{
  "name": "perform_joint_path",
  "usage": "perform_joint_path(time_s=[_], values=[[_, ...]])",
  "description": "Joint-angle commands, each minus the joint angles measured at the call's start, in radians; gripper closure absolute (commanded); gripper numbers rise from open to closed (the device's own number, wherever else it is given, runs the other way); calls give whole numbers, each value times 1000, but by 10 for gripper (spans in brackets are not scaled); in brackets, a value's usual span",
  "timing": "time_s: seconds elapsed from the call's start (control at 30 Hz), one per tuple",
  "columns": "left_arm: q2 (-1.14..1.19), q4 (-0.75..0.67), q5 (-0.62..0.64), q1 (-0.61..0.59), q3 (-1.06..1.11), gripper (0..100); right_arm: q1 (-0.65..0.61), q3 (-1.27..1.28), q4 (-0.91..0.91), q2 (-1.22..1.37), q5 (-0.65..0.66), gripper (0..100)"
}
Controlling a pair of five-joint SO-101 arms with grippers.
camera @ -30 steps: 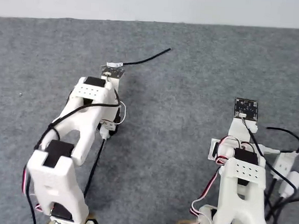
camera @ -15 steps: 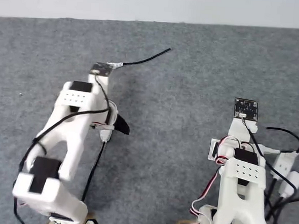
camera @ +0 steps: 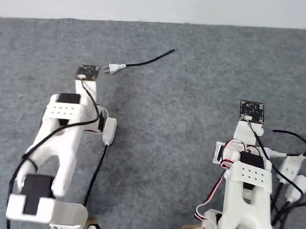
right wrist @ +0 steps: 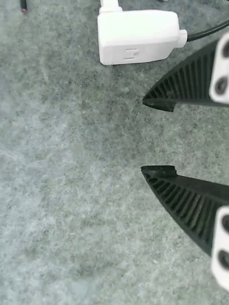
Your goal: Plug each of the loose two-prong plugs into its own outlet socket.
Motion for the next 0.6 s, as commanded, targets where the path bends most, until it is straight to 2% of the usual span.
perform_joint_path(time_s=[0.0,0.57], values=[[97,-34,17,35,-61,990,-12,-5,10,-33,12,816],[129,-44,15,160,-108,988,-12,-5,10,-36,12,816]])
